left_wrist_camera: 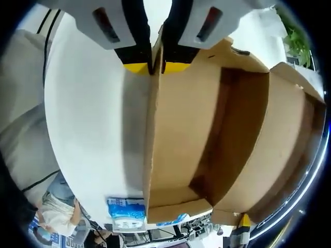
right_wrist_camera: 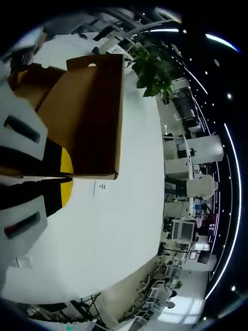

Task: Operate the shoe box by opening the lid, removing the specified soft item, and placing it in the target area until the item is outside and the box remains undamaged.

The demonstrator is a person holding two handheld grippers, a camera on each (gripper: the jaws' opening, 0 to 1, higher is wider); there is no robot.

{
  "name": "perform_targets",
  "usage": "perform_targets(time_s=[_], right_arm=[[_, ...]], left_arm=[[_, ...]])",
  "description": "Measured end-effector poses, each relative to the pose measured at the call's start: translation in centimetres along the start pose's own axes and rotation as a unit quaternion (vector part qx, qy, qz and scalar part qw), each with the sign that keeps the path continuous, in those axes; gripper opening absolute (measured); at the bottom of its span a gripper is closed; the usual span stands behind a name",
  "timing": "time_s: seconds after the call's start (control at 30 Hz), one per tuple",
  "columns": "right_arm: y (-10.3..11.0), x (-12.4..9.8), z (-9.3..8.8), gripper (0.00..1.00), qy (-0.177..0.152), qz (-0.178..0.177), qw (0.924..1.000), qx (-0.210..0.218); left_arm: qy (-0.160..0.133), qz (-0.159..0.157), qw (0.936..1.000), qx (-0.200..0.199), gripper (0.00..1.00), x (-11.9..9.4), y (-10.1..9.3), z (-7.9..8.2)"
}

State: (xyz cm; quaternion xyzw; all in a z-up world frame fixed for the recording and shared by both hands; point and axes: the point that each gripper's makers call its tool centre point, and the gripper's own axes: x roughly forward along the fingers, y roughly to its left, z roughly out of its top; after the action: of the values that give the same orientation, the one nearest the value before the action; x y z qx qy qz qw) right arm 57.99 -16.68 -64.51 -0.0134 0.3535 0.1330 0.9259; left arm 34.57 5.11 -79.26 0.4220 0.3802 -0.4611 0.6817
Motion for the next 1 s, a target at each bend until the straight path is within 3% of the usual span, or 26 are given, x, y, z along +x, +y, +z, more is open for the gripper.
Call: perform_targets(time_s=[0.47,1.0], right_arm=[[-0.4,-1.4,-0.3,0.0,-0.025,-0.003,0.9996,-0.01],[-0.1,-3.1,-1.0,0.0,-0.03,-0.012,0.9995,-0.007]], left_arm=[[0.002,-0.003,1.0,-0.003,0.06,0.0,0.0,0.0],[0.001,-0.003,1.0,-0.002,0.06,0.0,0.1,0.0]])
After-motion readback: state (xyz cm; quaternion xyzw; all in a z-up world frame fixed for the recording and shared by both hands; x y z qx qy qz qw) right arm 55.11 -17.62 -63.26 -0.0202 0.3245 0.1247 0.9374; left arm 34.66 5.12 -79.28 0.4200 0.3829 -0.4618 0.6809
